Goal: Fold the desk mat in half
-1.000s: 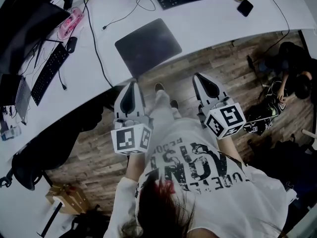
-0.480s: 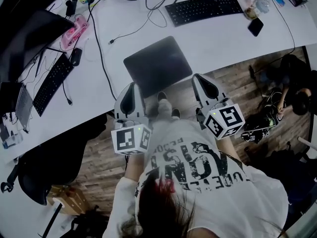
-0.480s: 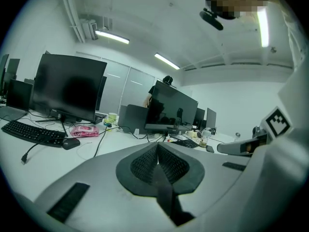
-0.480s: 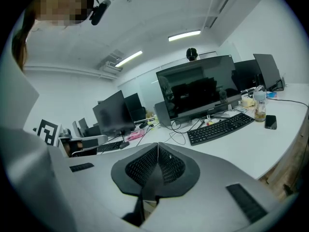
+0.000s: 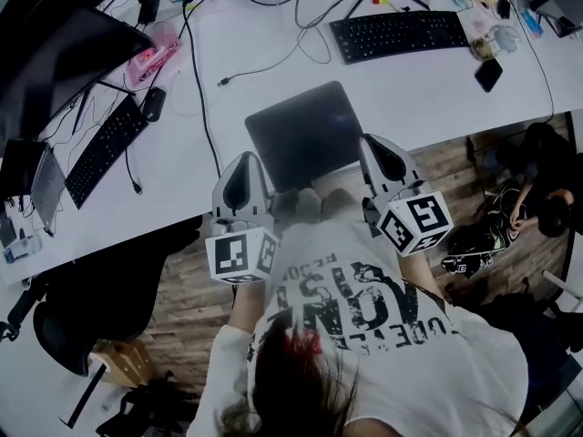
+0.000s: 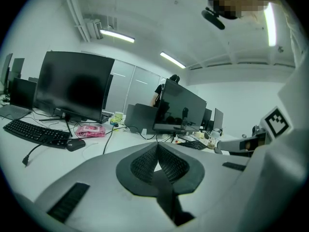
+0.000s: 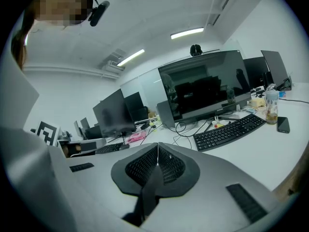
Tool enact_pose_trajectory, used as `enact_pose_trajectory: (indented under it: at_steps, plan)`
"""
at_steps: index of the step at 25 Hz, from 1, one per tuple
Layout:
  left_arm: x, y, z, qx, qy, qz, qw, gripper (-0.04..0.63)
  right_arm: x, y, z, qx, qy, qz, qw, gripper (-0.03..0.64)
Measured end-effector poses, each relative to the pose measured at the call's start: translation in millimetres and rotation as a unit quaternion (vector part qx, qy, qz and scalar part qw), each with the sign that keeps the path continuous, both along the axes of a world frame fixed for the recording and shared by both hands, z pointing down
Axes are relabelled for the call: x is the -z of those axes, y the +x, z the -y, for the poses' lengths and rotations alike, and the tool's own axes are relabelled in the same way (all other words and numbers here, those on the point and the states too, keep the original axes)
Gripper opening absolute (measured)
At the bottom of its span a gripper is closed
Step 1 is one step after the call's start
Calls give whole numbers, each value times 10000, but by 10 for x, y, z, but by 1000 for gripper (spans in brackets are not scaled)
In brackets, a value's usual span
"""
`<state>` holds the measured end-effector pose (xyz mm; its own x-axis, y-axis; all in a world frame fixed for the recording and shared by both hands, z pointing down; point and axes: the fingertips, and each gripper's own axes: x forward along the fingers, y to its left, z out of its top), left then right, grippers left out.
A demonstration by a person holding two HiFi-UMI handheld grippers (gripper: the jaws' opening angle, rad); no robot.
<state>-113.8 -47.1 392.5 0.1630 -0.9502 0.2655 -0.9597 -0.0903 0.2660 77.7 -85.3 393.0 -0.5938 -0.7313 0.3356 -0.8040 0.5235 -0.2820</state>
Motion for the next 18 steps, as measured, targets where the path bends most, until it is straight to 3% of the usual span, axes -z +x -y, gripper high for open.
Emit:
enact_pose_trajectory:
  at_steps: [18]
  plan:
    - [103, -85, 93, 759, 92, -83, 9970, 2, 175, -192, 455, 827, 225, 47, 9963, 2]
